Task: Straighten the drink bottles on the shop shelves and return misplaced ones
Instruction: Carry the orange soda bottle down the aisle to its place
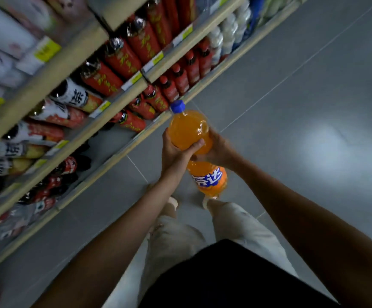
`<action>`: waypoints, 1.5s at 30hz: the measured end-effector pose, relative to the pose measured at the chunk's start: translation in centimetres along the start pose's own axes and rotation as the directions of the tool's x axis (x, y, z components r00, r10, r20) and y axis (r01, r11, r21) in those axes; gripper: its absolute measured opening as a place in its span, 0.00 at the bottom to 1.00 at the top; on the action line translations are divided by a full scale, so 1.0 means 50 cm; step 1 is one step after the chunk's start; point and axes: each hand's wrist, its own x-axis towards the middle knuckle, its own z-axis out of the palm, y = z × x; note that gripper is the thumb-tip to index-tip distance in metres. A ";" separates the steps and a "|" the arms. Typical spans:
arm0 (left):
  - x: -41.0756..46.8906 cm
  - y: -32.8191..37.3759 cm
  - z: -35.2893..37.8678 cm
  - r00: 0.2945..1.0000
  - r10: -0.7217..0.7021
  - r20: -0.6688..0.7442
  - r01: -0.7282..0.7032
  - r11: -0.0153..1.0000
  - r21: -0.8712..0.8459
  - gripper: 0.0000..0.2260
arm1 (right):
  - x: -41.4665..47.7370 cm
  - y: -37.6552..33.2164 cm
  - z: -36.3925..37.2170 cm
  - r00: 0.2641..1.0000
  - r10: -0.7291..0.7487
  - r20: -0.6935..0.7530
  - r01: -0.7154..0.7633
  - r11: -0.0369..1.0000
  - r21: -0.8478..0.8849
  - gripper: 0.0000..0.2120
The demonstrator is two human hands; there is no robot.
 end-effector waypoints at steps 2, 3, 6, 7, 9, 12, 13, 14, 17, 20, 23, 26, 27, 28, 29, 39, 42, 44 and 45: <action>-0.026 0.064 0.036 0.997 0.077 0.007 -0.077 0.997 -0.012 0.37 | -0.037 -0.016 -0.072 0.997 -0.049 -0.056 0.049 0.999 -0.013 0.43; -0.037 0.093 0.055 0.994 0.106 0.009 -0.106 0.994 -0.024 0.36 | -0.053 -0.022 -0.107 0.994 -0.076 -0.083 0.075 0.997 -0.016 0.42; -0.060 0.175 0.118 0.986 0.169 -0.004 -0.169 0.982 -0.079 0.36 | -0.089 -0.032 -0.213 0.979 -0.141 -0.147 0.137 0.990 -0.037 0.39; -0.064 0.202 0.140 0.981 0.192 0.001 -0.191 0.977 -0.096 0.37 | -0.097 -0.034 -0.249 0.973 -0.162 -0.164 0.157 0.987 -0.042 0.39; -0.065 0.254 0.185 0.968 0.249 0.031 -0.244 0.963 -0.112 0.38 | -0.109 -0.032 -0.318 0.961 -0.183 -0.206 0.177 0.983 -0.044 0.40; -0.057 0.333 0.261 0.938 0.338 0.077 -0.328 0.938 -0.112 0.39 | -0.120 -0.020 -0.420 0.937 -0.206 -0.283 0.204 0.978 -0.037 0.41; -0.052 0.358 0.289 0.927 0.364 0.087 -0.354 0.929 -0.106 0.40 | -0.121 -0.012 -0.454 0.926 -0.213 -0.311 0.213 0.976 -0.035 0.41; -0.044 0.382 0.319 0.918 0.383 0.102 -0.374 0.922 -0.100 0.40 | -0.122 -0.003 -0.488 0.915 -0.220 -0.338 0.223 0.974 -0.031 0.41; -0.016 0.445 0.417 0.895 0.410 0.173 -0.400 0.912 -0.095 0.42 | -0.117 0.034 -0.592 0.884 -0.224 -0.410 0.240 0.971 -0.012 0.40; 0.023 0.504 0.533 0.873 0.435 0.221 -0.424 0.900 -0.097 0.41 | -0.099 0.090 -0.705 0.871 -0.190 -0.453 0.225 0.974 0.025 0.38; 0.073 0.565 0.667 0.846 0.453 0.281 -0.439 0.891 -0.117 0.40 | -0.076 0.151 -0.829 0.862 -0.125 -0.492 0.176 0.983 0.059 0.38; 0.115 0.637 0.804 0.817 0.444 0.367 -0.434 0.894 -0.115 0.41 | -0.065 0.202 -0.956 0.846 -0.041 -0.532 0.146 0.977 0.158 0.39; 0.125 0.663 0.851 0.807 0.442 0.392 -0.435 0.893 -0.112 0.42 | -0.064 0.220 -1.002 0.842 -0.018 -0.539 0.139 0.973 0.183 0.39; 0.133 0.688 0.896 0.790 0.445 0.421 -0.439 0.891 -0.117 0.41 | -0.063 0.240 -1.046 0.837 0.005 -0.547 0.126 0.971 0.203 0.39; 0.140 0.712 0.940 0.771 0.452 0.449 -0.449 0.885 -0.121 0.40 | -0.064 0.259 -1.089 0.830 0.029 -0.558 0.113 0.969 0.219 0.39; 0.164 0.912 1.346 0.621 0.408 0.669 -0.507 0.860 -0.054 0.36 | -0.102 0.445 -1.439 0.675 0.183 -0.715 0.125 0.927 0.355 0.39; 0.178 0.962 1.471 0.587 0.410 0.698 -0.531 0.846 -0.050 0.32 | -0.092 0.512 -1.549 0.653 0.206 -0.729 0.129 0.918 0.375 0.39; 0.195 0.999 1.559 0.580 0.405 0.706 -0.528 0.848 -0.053 0.33 | -0.079 0.557 -1.632 0.642 0.208 -0.738 0.133 0.918 0.374 0.39; 0.202 1.020 1.602 0.581 0.399 0.709 -0.526 0.849 -0.047 0.33 | -0.073 0.577 -1.675 0.637 0.209 -0.742 0.135 0.917 0.374 0.39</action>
